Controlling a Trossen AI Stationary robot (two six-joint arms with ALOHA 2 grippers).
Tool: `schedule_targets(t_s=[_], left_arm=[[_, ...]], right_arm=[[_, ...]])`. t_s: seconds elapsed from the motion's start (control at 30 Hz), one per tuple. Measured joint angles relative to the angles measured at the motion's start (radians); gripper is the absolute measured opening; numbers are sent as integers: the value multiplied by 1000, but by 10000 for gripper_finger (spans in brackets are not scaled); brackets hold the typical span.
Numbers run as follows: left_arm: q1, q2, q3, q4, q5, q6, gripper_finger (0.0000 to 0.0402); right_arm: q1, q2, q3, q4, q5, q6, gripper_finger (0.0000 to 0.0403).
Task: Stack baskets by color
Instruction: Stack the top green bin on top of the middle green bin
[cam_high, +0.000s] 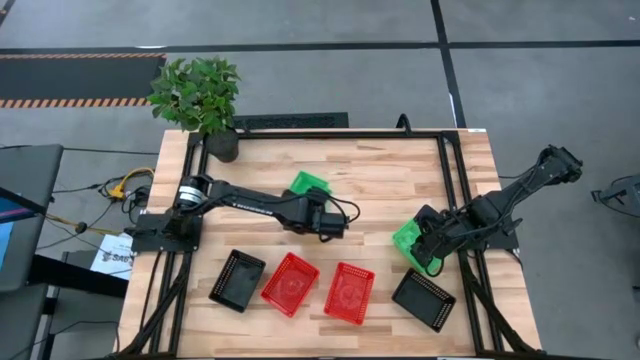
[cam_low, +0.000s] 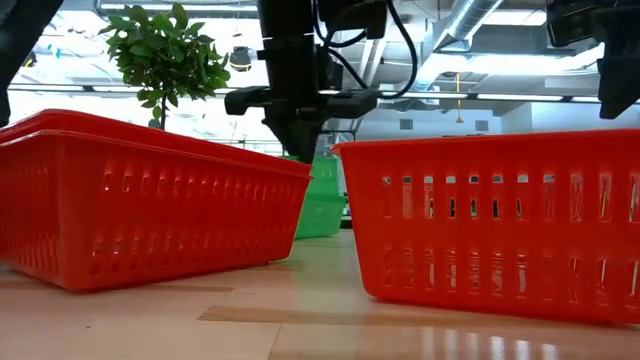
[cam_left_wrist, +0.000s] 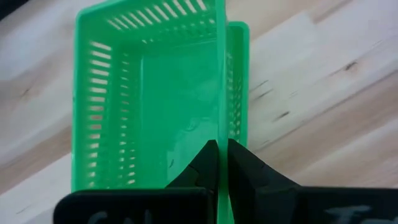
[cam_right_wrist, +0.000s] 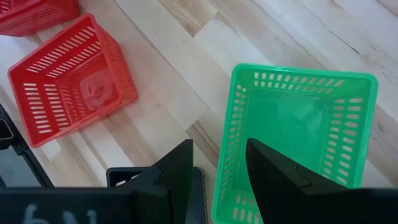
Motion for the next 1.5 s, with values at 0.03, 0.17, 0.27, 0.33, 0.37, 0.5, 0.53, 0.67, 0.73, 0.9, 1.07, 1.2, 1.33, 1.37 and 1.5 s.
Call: schedule_targets(t_s=[0.03, 0.17, 0.27, 0.33, 0.37, 0.5, 0.53, 0.67, 0.73, 0.9, 1.07, 1.2, 1.33, 1.37, 1.5], left_arm=[[1, 0, 0, -5, 3, 6, 0], [1, 0, 0, -4, 10, 26, 0], [2, 0, 0, -11, 16, 57, 0], [2, 0, 0, -19, 29, 80, 0], [2, 0, 0, -22, 30, 88, 0], [2, 0, 0, -27, 30, 108, 0], [2, 0, 0, -28, 30, 115, 0], [4, 0, -2, -22, 25, 115, 0], [5, 0, -3, -24, 23, 117, 0], [6, 21, -4, -17, 40, 135, 0], [6, 54, -3, -9, 82, 182, 0], [7, 69, 7, -15, 73, 178, 0], [16, 68, 9, -18, 101, 205, 4], [17, 68, 9, -18, 107, 208, 7], [17, 68, 9, -17, 128, 208, 33]], right_arm=[[0, 0, 0, 0, 0, 0, 170], [0, 0, 0, 0, 0, 0, 170], [0, 0, 0, 0, 1, 0, 170], [-1, 0, 0, 0, 1, 0, 170], [-1, 0, 0, 0, 1, 0, 170], [-1, 0, 0, 0, 2, 0, 170], [-1, 0, 0, 0, 2, 0, 170], [-1, 0, 0, 0, 2, 0, 170], [-1, 0, 0, 0, 2, 0, 170], [-1, 0, 0, 0, 3, 0, 170], [-1, 1, 0, 0, 8, -8, 170], [-1, 0, 0, -4, 8, -8, 170], [-1, 0, 0, -5, 9, -10, 170], [-1, 0, 0, -5, 10, -10, 170], [-1, 0, 0, -5, 12, -11, 170]])
